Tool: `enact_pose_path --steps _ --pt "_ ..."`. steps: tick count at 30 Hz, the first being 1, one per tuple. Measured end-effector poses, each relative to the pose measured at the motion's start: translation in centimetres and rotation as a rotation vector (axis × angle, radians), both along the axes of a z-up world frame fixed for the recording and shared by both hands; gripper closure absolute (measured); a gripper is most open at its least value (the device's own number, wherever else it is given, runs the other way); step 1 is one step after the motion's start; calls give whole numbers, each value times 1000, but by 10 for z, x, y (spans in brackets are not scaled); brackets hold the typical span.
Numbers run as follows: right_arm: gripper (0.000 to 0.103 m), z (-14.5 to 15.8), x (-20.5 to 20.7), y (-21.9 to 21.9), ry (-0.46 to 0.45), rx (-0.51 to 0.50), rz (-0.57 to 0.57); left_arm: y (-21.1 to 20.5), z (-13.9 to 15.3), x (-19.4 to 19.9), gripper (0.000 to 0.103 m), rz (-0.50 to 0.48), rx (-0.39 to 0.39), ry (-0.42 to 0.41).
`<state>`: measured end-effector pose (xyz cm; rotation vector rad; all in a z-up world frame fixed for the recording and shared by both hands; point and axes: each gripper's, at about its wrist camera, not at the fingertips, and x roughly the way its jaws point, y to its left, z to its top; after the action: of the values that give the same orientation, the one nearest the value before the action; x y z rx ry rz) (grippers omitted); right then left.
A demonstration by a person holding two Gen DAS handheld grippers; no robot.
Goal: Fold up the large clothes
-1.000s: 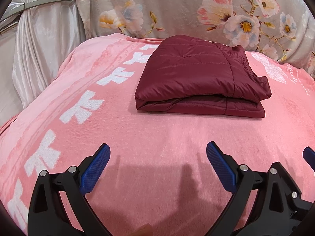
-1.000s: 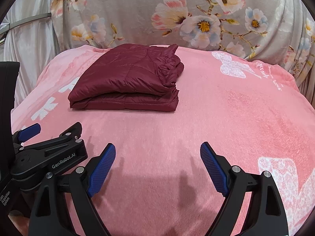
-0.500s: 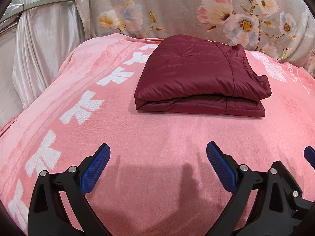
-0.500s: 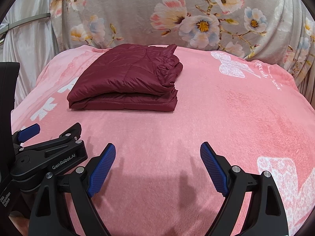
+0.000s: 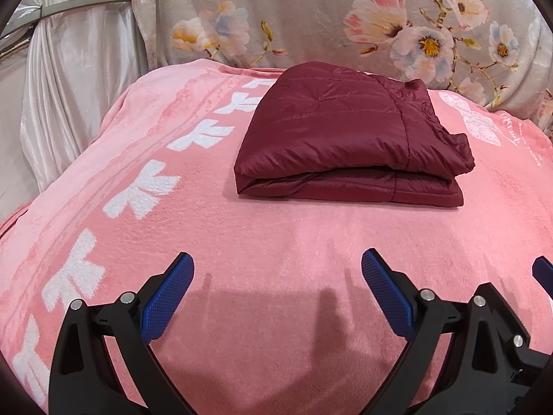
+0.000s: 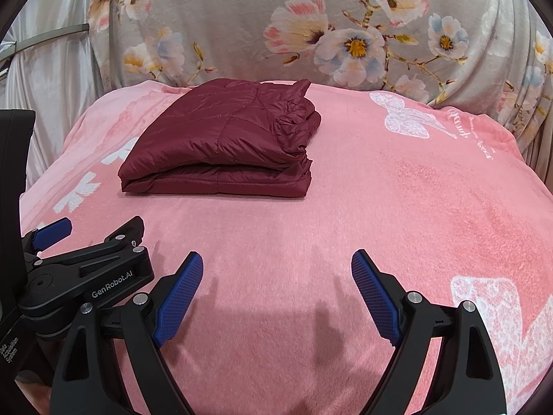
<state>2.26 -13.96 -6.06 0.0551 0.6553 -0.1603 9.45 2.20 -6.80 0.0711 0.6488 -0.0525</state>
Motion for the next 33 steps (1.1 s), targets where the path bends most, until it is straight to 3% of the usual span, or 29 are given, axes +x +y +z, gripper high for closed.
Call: enact_pose_path --steps 33 --pt "17 1 -1 0 -3 -1 -2 0 1 -1 8 9 15 -8"
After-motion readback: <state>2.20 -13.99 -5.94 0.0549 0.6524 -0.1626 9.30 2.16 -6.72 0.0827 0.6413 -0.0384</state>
